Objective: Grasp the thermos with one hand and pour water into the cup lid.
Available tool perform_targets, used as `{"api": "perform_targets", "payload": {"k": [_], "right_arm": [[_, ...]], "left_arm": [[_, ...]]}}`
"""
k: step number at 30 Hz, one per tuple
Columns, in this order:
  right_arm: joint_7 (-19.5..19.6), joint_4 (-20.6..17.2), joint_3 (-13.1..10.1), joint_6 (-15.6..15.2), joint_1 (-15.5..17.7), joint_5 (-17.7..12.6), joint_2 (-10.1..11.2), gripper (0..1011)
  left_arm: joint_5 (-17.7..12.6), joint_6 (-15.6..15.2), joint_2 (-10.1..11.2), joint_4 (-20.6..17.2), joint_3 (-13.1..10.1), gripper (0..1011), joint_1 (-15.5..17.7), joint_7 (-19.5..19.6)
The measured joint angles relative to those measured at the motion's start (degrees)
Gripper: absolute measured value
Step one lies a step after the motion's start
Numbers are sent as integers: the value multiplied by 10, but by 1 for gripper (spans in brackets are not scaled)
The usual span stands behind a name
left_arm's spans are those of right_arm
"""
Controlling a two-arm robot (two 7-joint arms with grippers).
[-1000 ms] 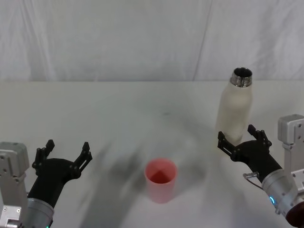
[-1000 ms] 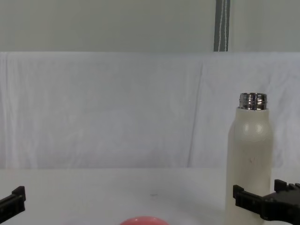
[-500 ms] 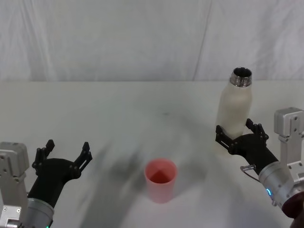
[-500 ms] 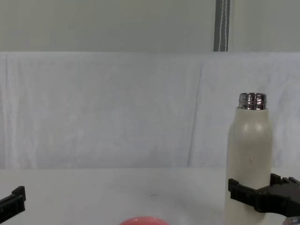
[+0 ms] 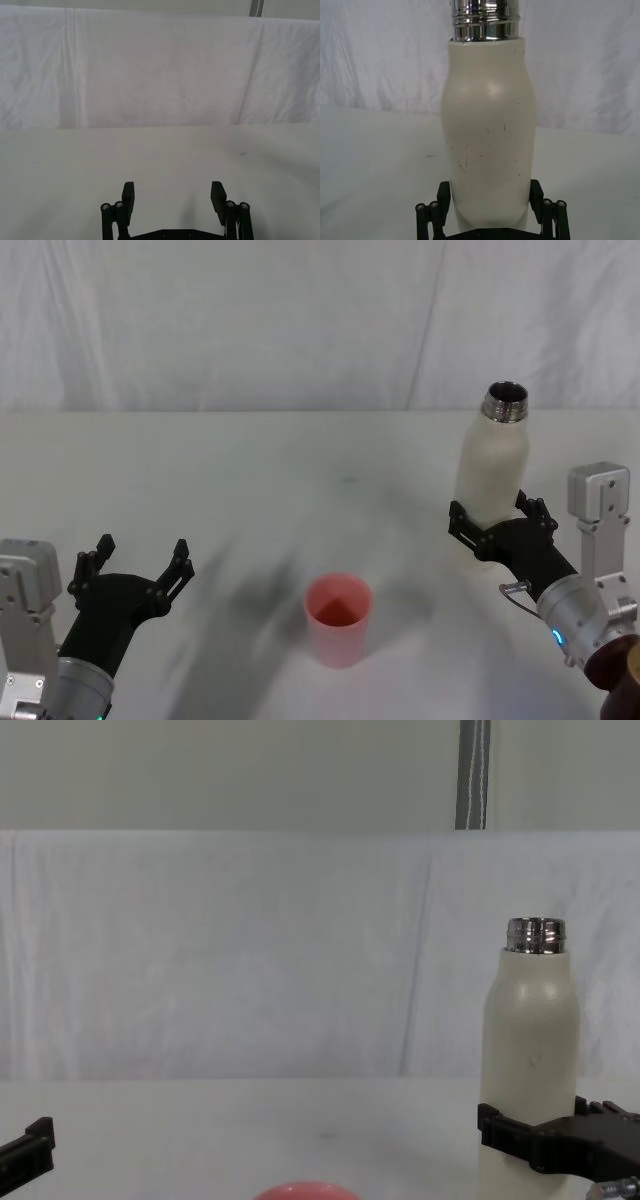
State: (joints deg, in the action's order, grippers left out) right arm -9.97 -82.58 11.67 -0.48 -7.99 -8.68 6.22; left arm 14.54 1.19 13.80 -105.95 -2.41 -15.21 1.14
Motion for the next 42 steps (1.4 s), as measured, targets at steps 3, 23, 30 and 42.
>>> {"api": "perform_targets", "payload": {"k": [3, 23, 30, 42], "right_arm": [[0, 6, 0, 2, -4, 0, -1, 1001], [0, 14, 1, 4, -9, -1, -3, 984], [0, 13, 0, 3, -8, -1, -3, 948], [0, 12, 0, 3, -8, -1, -2, 948]], "left_arm": [[0, 0, 0, 0, 0, 1001, 0, 0], [0, 0, 0, 0, 0, 1001, 0, 0], [0, 0, 0, 0, 0, 1001, 0, 0], [0, 0, 0, 0, 0, 1001, 0, 0]]}}
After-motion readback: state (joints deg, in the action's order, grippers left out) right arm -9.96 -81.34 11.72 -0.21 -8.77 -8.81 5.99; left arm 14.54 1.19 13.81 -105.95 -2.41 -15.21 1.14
